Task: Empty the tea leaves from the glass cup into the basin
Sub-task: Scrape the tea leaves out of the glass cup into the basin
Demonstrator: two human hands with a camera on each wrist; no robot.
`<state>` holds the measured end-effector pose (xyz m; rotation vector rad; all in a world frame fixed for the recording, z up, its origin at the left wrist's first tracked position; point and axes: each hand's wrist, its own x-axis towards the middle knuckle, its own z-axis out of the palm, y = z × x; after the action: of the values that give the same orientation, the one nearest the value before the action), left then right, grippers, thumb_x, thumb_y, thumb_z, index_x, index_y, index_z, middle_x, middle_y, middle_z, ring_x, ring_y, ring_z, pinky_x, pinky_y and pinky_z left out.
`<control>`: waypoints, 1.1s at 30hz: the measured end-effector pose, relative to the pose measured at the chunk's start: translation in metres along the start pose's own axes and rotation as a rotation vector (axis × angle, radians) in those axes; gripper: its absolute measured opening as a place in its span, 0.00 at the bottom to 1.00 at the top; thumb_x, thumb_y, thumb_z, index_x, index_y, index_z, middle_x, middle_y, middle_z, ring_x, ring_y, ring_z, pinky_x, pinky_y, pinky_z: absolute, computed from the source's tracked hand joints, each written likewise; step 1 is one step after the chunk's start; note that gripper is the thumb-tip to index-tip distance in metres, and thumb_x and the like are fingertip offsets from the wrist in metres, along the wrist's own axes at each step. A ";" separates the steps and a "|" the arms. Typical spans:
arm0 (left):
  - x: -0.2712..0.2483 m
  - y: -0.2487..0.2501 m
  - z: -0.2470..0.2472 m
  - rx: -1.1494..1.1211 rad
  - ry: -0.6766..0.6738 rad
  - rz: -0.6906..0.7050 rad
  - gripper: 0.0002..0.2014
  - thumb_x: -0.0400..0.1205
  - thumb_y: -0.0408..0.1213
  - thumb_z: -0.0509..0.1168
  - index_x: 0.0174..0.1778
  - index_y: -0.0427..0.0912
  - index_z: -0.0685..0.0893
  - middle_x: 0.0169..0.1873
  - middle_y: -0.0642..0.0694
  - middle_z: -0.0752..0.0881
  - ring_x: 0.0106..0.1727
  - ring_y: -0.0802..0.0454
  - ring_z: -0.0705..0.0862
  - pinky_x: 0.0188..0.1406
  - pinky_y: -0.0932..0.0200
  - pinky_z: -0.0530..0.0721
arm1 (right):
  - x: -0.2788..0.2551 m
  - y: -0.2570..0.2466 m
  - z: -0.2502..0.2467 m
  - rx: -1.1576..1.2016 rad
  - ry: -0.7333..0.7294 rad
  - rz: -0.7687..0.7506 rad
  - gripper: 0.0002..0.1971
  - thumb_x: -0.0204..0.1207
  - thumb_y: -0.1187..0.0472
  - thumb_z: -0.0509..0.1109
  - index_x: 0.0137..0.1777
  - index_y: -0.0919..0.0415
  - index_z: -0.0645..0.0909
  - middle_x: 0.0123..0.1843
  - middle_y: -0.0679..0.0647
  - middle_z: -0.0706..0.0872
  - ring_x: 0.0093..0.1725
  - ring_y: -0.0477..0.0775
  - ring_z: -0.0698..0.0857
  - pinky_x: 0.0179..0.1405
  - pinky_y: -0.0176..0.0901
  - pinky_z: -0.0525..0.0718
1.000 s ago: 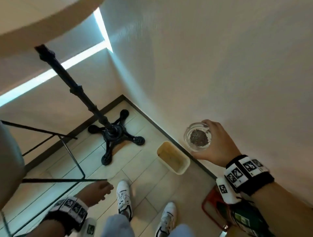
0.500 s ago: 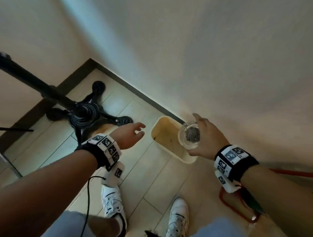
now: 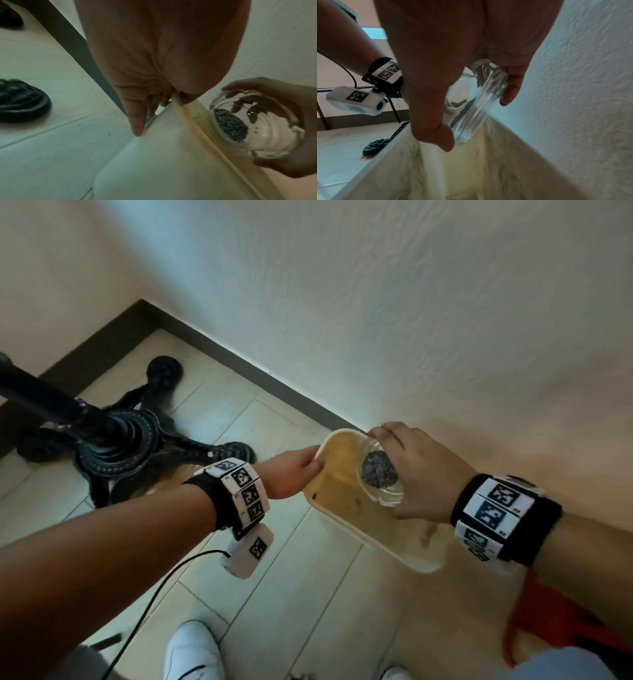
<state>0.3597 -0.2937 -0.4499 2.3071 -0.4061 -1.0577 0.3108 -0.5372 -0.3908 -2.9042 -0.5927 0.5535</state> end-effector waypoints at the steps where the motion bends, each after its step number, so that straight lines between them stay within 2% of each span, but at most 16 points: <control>1: 0.003 0.000 0.001 0.001 0.014 0.009 0.23 0.90 0.47 0.49 0.78 0.44 0.72 0.69 0.43 0.83 0.67 0.44 0.82 0.70 0.46 0.77 | 0.004 0.000 0.002 -0.006 0.011 -0.014 0.64 0.54 0.48 0.90 0.88 0.58 0.57 0.83 0.58 0.66 0.74 0.63 0.76 0.70 0.58 0.86; 4: 0.007 0.001 -0.006 0.028 0.079 0.031 0.21 0.90 0.44 0.48 0.72 0.40 0.77 0.62 0.44 0.85 0.62 0.46 0.83 0.63 0.53 0.79 | 0.012 0.001 0.009 0.011 0.044 -0.045 0.65 0.55 0.53 0.90 0.89 0.57 0.55 0.83 0.59 0.69 0.75 0.62 0.76 0.71 0.58 0.85; 6: 0.008 -0.001 -0.013 0.045 0.137 0.036 0.20 0.90 0.44 0.49 0.71 0.39 0.78 0.61 0.44 0.86 0.60 0.47 0.83 0.58 0.57 0.77 | 0.015 0.000 0.011 0.024 0.081 -0.073 0.62 0.55 0.55 0.90 0.87 0.59 0.59 0.82 0.60 0.72 0.74 0.62 0.78 0.73 0.56 0.84; 9: 0.007 -0.009 -0.018 0.042 0.182 0.003 0.20 0.89 0.43 0.49 0.69 0.39 0.79 0.60 0.43 0.86 0.59 0.46 0.84 0.58 0.55 0.79 | 0.020 0.000 0.016 -0.028 0.165 -0.148 0.53 0.60 0.57 0.89 0.84 0.62 0.66 0.79 0.61 0.76 0.70 0.63 0.80 0.72 0.57 0.84; 12: 0.004 -0.011 -0.020 0.021 0.190 -0.018 0.20 0.89 0.44 0.49 0.68 0.39 0.79 0.59 0.43 0.86 0.57 0.46 0.84 0.56 0.55 0.79 | 0.025 0.000 0.021 -0.097 0.225 -0.208 0.45 0.68 0.62 0.85 0.84 0.65 0.67 0.78 0.62 0.76 0.68 0.64 0.80 0.73 0.58 0.83; 14: 0.004 -0.010 -0.019 0.009 0.200 -0.019 0.20 0.89 0.44 0.49 0.68 0.39 0.79 0.59 0.43 0.86 0.57 0.46 0.84 0.54 0.57 0.77 | 0.027 0.000 0.024 -0.139 0.230 -0.260 0.44 0.66 0.70 0.81 0.84 0.68 0.68 0.78 0.65 0.78 0.67 0.68 0.82 0.70 0.61 0.85; 16: 0.004 -0.009 -0.019 0.007 0.208 -0.018 0.19 0.90 0.43 0.49 0.67 0.39 0.79 0.58 0.43 0.86 0.57 0.46 0.83 0.54 0.56 0.77 | 0.028 0.002 0.026 -0.179 0.209 -0.285 0.47 0.63 0.74 0.80 0.84 0.69 0.68 0.78 0.67 0.77 0.67 0.70 0.82 0.68 0.64 0.86; 18: 0.004 -0.009 -0.018 0.005 0.214 -0.017 0.19 0.90 0.44 0.49 0.66 0.39 0.80 0.58 0.42 0.86 0.57 0.45 0.84 0.54 0.55 0.78 | 0.029 0.005 0.027 -0.201 0.206 -0.279 0.48 0.61 0.75 0.79 0.85 0.69 0.66 0.78 0.67 0.76 0.68 0.71 0.81 0.68 0.64 0.86; 23: 0.009 -0.010 -0.018 0.006 0.251 -0.001 0.20 0.90 0.45 0.48 0.66 0.39 0.80 0.56 0.43 0.87 0.56 0.45 0.84 0.54 0.56 0.78 | 0.031 0.008 0.031 -0.238 0.214 -0.308 0.43 0.64 0.74 0.61 0.85 0.70 0.66 0.79 0.68 0.76 0.66 0.71 0.81 0.67 0.65 0.87; 27: 0.011 -0.009 -0.018 -0.021 0.259 0.004 0.20 0.90 0.46 0.48 0.64 0.38 0.80 0.53 0.40 0.88 0.52 0.43 0.87 0.54 0.49 0.85 | 0.034 0.009 0.035 -0.243 0.209 -0.318 0.45 0.62 0.75 0.69 0.85 0.69 0.66 0.79 0.68 0.76 0.63 0.72 0.82 0.64 0.66 0.88; 30: 0.013 -0.009 -0.016 -0.074 0.271 -0.002 0.19 0.90 0.45 0.48 0.63 0.38 0.79 0.49 0.40 0.88 0.46 0.45 0.89 0.41 0.57 0.87 | 0.038 0.008 0.036 -0.260 0.243 -0.315 0.42 0.66 0.74 0.67 0.85 0.69 0.66 0.80 0.68 0.76 0.62 0.72 0.82 0.63 0.66 0.88; 33: 0.013 -0.008 -0.017 -0.087 0.278 -0.005 0.19 0.90 0.45 0.48 0.63 0.39 0.80 0.48 0.40 0.88 0.45 0.45 0.90 0.37 0.61 0.86 | 0.039 0.011 0.037 -0.275 0.242 -0.327 0.41 0.69 0.74 0.64 0.87 0.67 0.64 0.82 0.67 0.74 0.64 0.72 0.81 0.64 0.65 0.87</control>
<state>0.3808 -0.2876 -0.4532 2.3336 -0.2397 -0.7264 0.3343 -0.5299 -0.4404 -2.9562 -1.1539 0.0818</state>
